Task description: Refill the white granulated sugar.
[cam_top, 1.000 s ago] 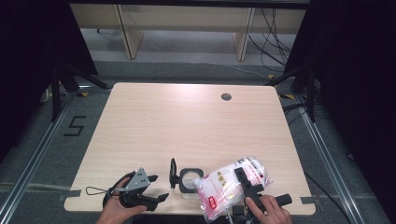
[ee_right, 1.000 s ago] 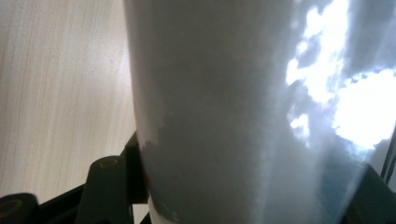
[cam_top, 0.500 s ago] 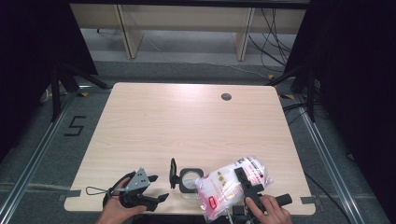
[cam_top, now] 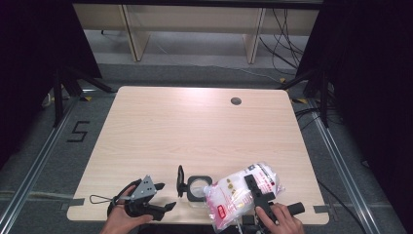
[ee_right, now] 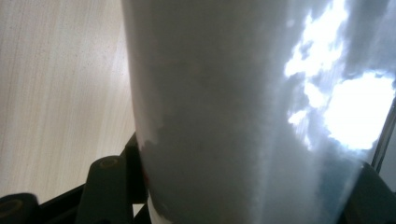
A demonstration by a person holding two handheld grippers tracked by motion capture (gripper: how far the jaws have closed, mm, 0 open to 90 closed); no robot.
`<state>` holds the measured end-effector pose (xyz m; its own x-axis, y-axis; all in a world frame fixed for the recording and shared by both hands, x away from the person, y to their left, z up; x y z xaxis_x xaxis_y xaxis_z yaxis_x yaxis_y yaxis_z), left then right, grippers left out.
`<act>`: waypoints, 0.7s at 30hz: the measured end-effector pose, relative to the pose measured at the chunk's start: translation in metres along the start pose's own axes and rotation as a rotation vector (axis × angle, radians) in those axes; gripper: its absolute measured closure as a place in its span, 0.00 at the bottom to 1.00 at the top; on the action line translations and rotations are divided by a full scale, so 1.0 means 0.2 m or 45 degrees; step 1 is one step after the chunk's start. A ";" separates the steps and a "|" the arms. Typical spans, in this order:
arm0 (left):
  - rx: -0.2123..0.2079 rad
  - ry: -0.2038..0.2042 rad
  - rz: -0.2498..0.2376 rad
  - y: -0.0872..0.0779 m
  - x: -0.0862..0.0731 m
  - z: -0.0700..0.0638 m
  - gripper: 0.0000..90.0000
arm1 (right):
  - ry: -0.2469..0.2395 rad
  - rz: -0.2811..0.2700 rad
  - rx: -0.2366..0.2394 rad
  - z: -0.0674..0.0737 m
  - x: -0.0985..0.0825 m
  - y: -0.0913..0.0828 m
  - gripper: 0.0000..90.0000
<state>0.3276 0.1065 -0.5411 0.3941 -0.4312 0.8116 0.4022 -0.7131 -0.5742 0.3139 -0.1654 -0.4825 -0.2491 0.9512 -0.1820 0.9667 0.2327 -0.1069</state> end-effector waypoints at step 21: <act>0.000 0.016 -0.018 0.00 0.01 0.01 0.28 | -0.001 -0.016 -0.032 -0.01 0.00 0.00 0.46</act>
<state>0.3294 0.1064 -0.5407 0.3779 -0.4279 0.8210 0.4075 -0.7194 -0.5625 0.3151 -0.1655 -0.4805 -0.2610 0.9482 -0.1814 0.9647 0.2495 -0.0841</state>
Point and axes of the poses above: each handheld gripper's, and its own axes: y roughly forward along the jaws, x roughly out of its top, z roughly to its left, the point moved 8 cm from there along y, roughly forward along the jaws, and after that the axes turned 3 degrees about -x, right-handed, at the moved point
